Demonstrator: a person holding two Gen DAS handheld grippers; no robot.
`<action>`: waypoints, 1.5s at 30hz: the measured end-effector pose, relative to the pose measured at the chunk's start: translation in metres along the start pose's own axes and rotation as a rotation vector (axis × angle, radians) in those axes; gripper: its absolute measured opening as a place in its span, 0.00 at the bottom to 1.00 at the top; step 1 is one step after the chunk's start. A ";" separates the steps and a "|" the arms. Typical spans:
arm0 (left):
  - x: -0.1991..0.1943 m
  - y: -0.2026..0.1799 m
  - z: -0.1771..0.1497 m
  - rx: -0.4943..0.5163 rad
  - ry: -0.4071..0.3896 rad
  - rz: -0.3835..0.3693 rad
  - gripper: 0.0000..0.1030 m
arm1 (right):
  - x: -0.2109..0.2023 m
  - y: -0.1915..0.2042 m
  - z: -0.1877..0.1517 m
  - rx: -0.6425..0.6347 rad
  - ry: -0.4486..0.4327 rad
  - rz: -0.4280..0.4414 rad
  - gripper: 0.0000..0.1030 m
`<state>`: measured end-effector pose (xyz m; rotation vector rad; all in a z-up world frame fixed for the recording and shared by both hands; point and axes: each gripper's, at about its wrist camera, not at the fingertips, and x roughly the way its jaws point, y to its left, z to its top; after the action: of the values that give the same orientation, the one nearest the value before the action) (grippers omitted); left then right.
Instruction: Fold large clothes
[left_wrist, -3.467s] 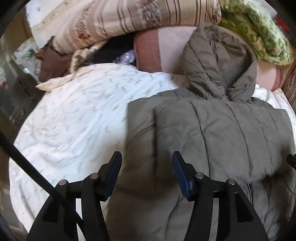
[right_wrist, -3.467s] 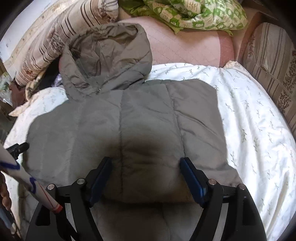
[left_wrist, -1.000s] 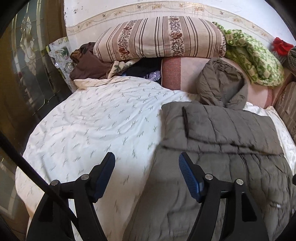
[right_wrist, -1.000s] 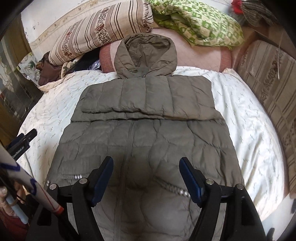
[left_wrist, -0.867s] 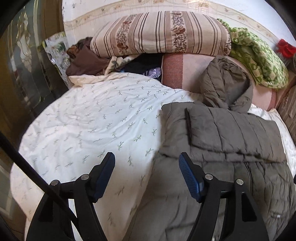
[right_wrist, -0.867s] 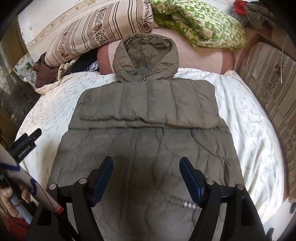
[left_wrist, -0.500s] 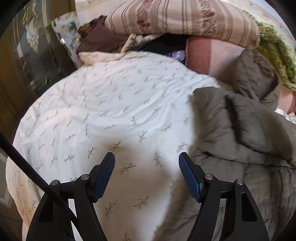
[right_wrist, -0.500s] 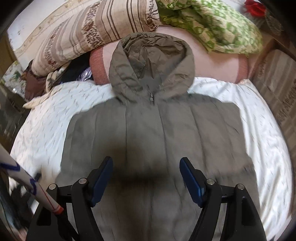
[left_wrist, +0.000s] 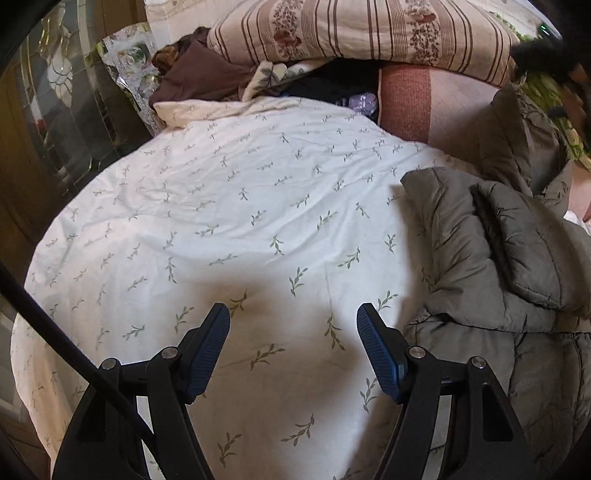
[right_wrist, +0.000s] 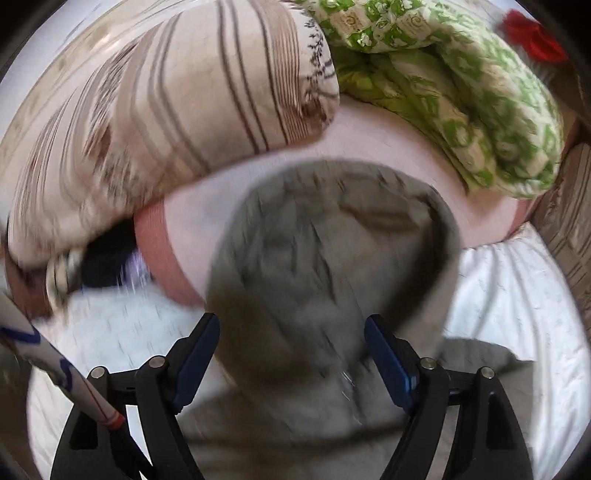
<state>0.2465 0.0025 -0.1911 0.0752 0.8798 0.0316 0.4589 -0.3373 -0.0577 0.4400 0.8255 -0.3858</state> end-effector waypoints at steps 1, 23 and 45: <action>0.004 0.001 0.000 -0.004 0.012 -0.005 0.68 | 0.008 0.003 0.011 0.029 0.000 0.013 0.85; 0.010 0.016 0.003 -0.077 0.068 -0.052 0.68 | -0.053 0.010 -0.027 -0.156 0.007 0.015 0.08; 0.003 0.047 0.005 -0.196 0.077 -0.110 0.68 | -0.046 -0.016 -0.288 -0.161 0.246 0.068 0.10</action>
<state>0.2520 0.0492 -0.1867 -0.1583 0.9520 0.0177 0.2454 -0.1956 -0.1987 0.3686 1.0698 -0.2025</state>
